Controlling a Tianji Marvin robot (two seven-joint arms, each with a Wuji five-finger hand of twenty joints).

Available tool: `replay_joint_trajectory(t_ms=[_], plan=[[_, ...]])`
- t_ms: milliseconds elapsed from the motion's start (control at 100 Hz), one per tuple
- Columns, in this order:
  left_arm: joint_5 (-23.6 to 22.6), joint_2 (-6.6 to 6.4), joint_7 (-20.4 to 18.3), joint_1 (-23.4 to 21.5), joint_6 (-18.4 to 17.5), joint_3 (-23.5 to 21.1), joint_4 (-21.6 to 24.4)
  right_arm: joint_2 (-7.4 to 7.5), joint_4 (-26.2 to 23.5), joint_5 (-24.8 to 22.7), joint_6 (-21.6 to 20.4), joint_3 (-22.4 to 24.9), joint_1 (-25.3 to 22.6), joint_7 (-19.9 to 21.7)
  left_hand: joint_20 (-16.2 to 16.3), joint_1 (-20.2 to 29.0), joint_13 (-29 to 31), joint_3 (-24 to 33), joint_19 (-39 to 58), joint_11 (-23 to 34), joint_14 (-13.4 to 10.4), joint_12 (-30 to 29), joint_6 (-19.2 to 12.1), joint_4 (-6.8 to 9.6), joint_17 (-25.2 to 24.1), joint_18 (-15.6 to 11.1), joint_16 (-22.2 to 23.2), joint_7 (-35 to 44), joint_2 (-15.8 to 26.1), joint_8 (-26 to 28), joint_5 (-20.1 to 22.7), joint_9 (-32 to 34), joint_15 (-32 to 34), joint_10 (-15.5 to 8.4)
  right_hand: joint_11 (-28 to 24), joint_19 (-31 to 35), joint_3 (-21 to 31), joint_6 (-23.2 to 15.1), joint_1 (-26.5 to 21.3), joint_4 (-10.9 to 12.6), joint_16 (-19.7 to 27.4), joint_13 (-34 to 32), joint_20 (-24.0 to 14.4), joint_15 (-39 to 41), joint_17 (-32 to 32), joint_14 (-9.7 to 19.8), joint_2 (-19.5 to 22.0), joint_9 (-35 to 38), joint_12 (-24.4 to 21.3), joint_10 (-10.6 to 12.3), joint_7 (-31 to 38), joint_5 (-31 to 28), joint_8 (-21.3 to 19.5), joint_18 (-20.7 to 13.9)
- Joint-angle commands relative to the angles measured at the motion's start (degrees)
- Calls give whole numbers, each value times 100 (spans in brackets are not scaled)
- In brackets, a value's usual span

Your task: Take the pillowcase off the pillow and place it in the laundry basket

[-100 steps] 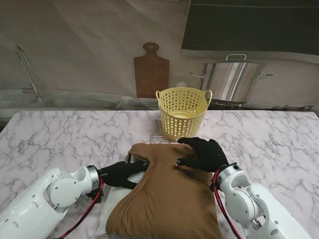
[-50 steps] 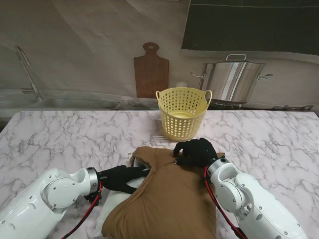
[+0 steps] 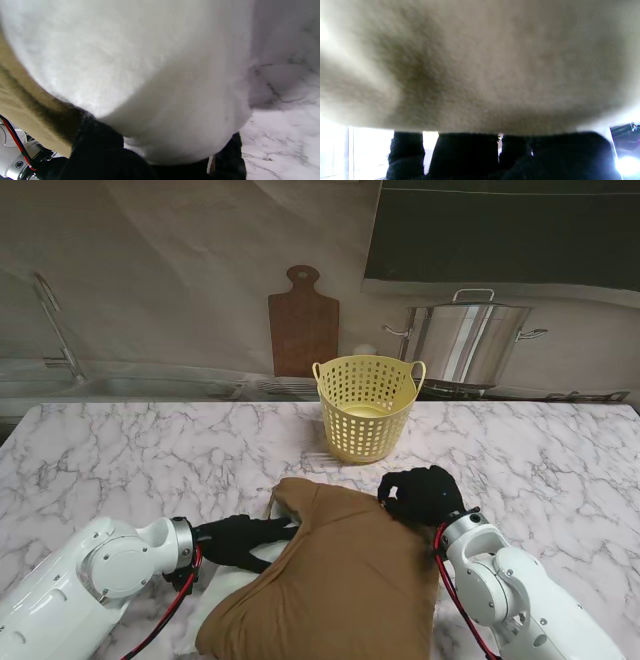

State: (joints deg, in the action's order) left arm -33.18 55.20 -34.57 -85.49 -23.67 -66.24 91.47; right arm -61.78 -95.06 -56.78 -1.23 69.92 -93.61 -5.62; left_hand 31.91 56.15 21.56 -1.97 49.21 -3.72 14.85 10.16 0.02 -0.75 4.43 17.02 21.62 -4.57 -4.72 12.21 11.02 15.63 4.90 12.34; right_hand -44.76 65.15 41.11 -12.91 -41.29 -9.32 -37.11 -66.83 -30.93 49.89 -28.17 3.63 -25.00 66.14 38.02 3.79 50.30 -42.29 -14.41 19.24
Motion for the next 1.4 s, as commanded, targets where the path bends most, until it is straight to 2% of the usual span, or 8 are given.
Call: replay_joint_trajectory(t_ms=[0, 160, 520, 710, 860, 1020, 1130, 1390], plan=[[-139, -105, -268, -193, 105, 27, -224, 27, 41, 14, 59, 14, -53, 7, -21, 885, 318, 352, -2025, 602, -160, 184, 125, 362, 58, -11, 80, 443, -243, 97, 230, 271, 498, -484, -132, 126, 249, -171, -337, 75, -196, -375, 63, 367, 19, -260, 27, 93, 50, 99, 101, -106, 72, -22], [-287, -70, -179, -345, 162, -255, -117, 24, 29, 74, -16, -58, 32, 25, -22, 820, 342, 306, -2010, 619, -167, 185, 237, 354, 68, -2, 77, 518, -208, 139, 352, 322, 499, -451, 612, 83, -11, -88, -168, 110, 158, 24, 115, -478, 132, -338, 62, -324, -260, -36, -134, 360, 168, -42], [-352, -15, -56, -522, 307, -630, 38, 16, 52, 125, -34, -150, 114, 14, -24, 250, 375, 61, -1964, 637, -100, 247, 630, 30, 70, 45, 87, 1339, -24, 1015, 1291, 563, 511, -237, 715, 57, -123, 8, -83, 125, 172, 86, 124, -674, 186, -346, 114, -442, -294, -70, -224, 567, 214, -54], [-101, 22, 105, -475, 350, -454, 40, 16, 76, 163, -17, -202, 146, 52, 4, -355, 321, -7, -1927, 573, -35, 241, 260, -49, 40, 33, 104, 794, 454, 840, 717, 515, 519, -170, 733, 42, -193, 25, -47, 132, 163, 122, 127, -717, 219, -360, 147, -500, -305, -92, -242, 602, 228, -48], [229, 107, 475, -576, 289, -462, 148, 7, 106, 235, -38, -245, 180, 41, 42, -541, 371, -25, -1867, 584, -7, 254, 332, -66, 57, 49, 135, 427, 545, 548, 294, 588, 555, -162, 807, 21, -410, 84, 140, 184, 170, 263, 122, -891, 265, -381, 240, -695, -404, -141, -560, 720, 172, -57], [325, 186, 900, -715, 7, -530, 341, 0, 138, 323, -103, -313, 238, 47, 69, -538, 371, -8, -1809, 567, -33, 257, 372, -57, 52, 37, 153, 395, 521, 424, 121, 515, 562, -240, 962, -25, -631, 228, 590, 288, 252, 541, 115, -1240, 358, -418, 412, -1050, -713, -226, -1314, 779, -95, -52], [350, 188, 956, -711, -159, -494, 414, -11, 150, 417, -151, -362, 275, 43, 70, -391, 417, 14, -1788, 591, -73, 265, 309, -40, 62, 37, 160, 458, 309, 395, 250, 554, 572, -339, 1035, -63, -770, 397, 873, 535, 287, 667, 103, -1418, 414, -424, 601, -1263, -826, -276, -2087, 754, -728, -64], [42, 53, 530, -280, -333, -62, 123, -11, 145, 579, -345, -341, 311, 135, -22, -54, 371, 59, -1902, 561, -238, 185, 148, 6, 35, 14, 80, 590, -349, 348, 620, 368, 461, -793, 1668, -511, -1407, 667, 1436, 649, 924, 2086, 204, -2799, 1065, -665, 848, -2736, -1211, -572, -2812, 1580, -922, -28]])
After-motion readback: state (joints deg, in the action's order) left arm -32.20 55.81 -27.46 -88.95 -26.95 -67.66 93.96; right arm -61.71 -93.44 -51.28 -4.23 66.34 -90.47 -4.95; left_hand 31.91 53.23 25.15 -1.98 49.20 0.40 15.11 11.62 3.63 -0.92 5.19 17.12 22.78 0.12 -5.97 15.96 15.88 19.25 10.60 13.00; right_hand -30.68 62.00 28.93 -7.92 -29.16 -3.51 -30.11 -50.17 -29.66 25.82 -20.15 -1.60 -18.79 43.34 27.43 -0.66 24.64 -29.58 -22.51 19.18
